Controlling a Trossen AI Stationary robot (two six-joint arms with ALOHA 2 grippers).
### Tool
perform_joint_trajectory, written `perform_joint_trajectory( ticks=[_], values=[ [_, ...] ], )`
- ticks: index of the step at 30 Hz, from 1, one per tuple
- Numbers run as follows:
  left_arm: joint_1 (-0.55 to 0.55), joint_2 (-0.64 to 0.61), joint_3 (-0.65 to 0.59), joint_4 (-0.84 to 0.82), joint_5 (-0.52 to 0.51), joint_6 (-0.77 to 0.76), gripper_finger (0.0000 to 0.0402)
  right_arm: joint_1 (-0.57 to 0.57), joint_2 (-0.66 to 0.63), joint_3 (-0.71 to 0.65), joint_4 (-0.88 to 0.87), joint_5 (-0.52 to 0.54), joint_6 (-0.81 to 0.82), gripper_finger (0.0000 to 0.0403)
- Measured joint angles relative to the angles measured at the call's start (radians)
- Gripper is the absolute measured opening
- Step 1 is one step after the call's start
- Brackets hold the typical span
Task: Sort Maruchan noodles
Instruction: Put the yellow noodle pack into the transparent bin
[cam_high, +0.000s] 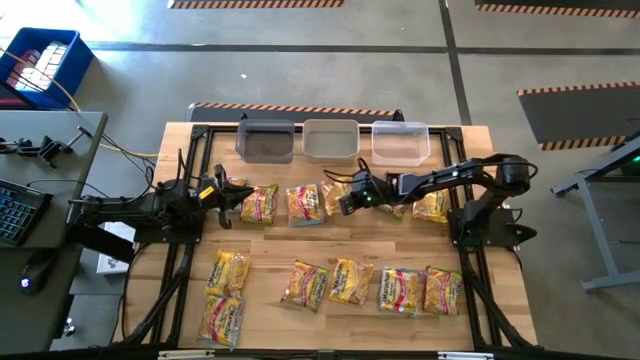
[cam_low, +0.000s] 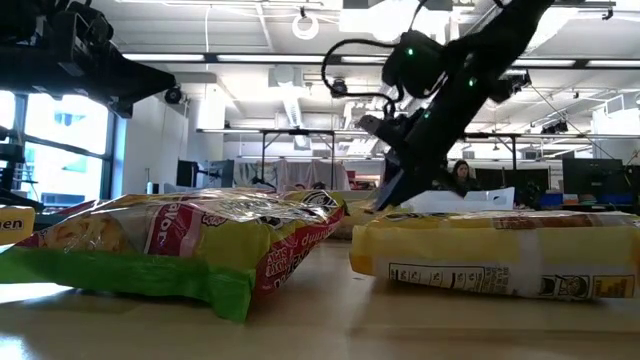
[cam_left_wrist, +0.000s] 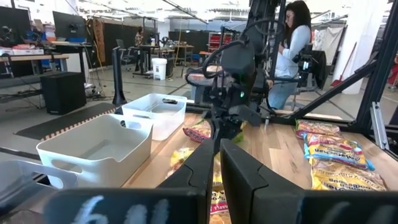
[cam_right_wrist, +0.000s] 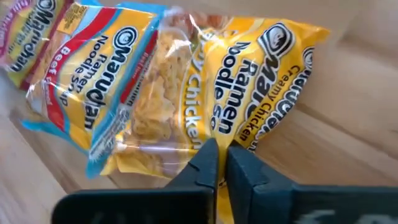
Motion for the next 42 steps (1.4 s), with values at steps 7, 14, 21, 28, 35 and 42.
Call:
perform_joint_trajectory(
  ticks=[7, 14, 21, 28, 35, 42],
  values=[
    [0.0, 0.0, 0.0, 0.0, 0.0, -0.008, 0.0019, 0.01, -0.077, 0.159, -0.396, 0.106, -0.071, 0.0],
    [0.0, 0.0, 0.0, -0.001, -0.002, -0.008, 0.0019, 0.012, -0.083, 0.331, -0.63, 0.186, -0.095, 0.0],
    [0.0, 0.0, 0.0, -0.003, -0.003, -0.015, 0.0019, -0.066, -0.075, 0.339, -0.63, -0.004, -0.09, 0.007],
    [0.0, 0.001, 0.0, -0.014, -0.003, -0.015, 0.0019, -0.14, -0.038, 0.297, -0.523, -0.194, -0.147, 0.0215],
    [0.0, 0.002, 0.0, -0.021, -0.004, -0.015, 0.0019, -0.173, -0.037, 0.055, -0.26, -0.25, -0.056, 0.0266],
    [0.0, 0.002, 0.0, -0.022, -0.007, -0.015, 0.0019, -0.159, -0.038, -0.164, 0.198, -0.265, 0.145, 0.0267]
  ],
)
